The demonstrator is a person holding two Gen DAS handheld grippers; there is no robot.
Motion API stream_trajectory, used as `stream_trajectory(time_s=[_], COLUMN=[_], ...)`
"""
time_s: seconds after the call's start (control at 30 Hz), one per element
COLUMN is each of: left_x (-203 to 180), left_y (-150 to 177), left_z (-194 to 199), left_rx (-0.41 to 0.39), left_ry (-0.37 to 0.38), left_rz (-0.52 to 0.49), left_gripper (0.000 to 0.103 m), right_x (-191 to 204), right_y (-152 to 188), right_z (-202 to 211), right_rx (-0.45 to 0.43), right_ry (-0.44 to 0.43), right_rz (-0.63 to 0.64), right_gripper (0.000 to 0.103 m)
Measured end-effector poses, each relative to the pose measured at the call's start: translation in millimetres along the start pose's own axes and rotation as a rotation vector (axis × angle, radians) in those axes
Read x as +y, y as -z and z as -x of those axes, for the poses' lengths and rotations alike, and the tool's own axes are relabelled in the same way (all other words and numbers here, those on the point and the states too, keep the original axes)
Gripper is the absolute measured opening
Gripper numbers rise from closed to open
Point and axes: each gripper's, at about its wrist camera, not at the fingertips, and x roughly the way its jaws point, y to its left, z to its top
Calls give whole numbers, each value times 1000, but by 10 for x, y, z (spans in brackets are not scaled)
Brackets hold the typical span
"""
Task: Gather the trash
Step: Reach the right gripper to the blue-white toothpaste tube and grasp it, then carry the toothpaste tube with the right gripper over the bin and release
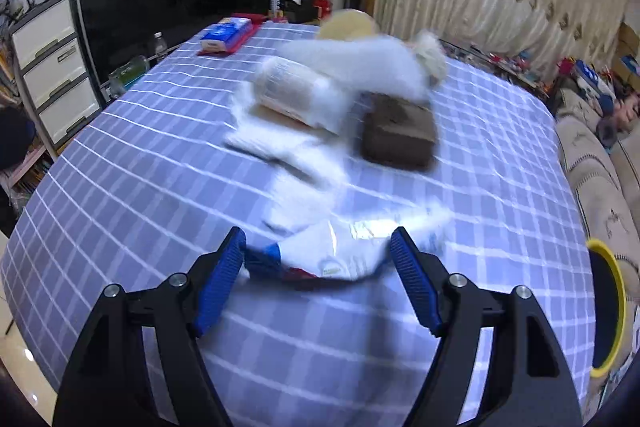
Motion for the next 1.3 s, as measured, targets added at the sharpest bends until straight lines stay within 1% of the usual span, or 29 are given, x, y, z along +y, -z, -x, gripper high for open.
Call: stream_trajectory(time_s=[0.17, 0.27, 0.37, 0.53, 0.63, 0.7, 0.73, 0.77, 0.8, 0.83, 0.87, 1.07, 1.2, 1.3], left_x=[-75, -136, -205, -224, -209, -213, -207, -206, -197, -183, -168, -108, -140, -170], left_y=[20, 19, 25, 36, 44, 61, 67, 75, 79, 83, 85, 105, 130, 139], left_z=[-72, -116, -126, -136, -159, -182, -186, -197, -205, -220, -234, -315, -355, -374], left_rx=[12, 18, 20, 24, 31, 38, 39, 42, 43, 46, 49, 63, 71, 74], left_ry=[12, 21, 27, 25, 31, 35, 36, 36, 37, 37, 35, 42, 50, 52], left_rz=[-11, -14, -25, -32, -24, -26, -27, -28, -27, -24, -19, 0, -6, -12], left_gripper=[93, 93, 93, 93, 93, 93, 93, 93, 93, 93, 93, 93, 93, 93], right_x=[-669, -856, -853, -794, -726, -703, -704, -711, -723, -733, -757, -982, -1106, -1150], right_y=[243, 250, 192, 88, 40, 14, 11, 10, 18, 21, 34, 106, 162, 221], right_z=[194, 202, 158, -9, -107, -155, -167, -173, -164, -154, -133, 20, 105, 136], right_rx=[3, 0, 9, 47, 59, 61, 61, 60, 58, 55, 50, 13, 16, 43], right_ry=[-28, -30, -60, -83, -68, -47, -40, -41, -40, -38, -39, -67, -99, -106], right_rz=[-150, -199, -189, -194, -194, -193, -198, -202, -205, -206, -211, -238, -257, -249], right_gripper=[71, 71, 71, 71, 71, 61, 59, 53, 44, 39, 37, 35, 35, 35])
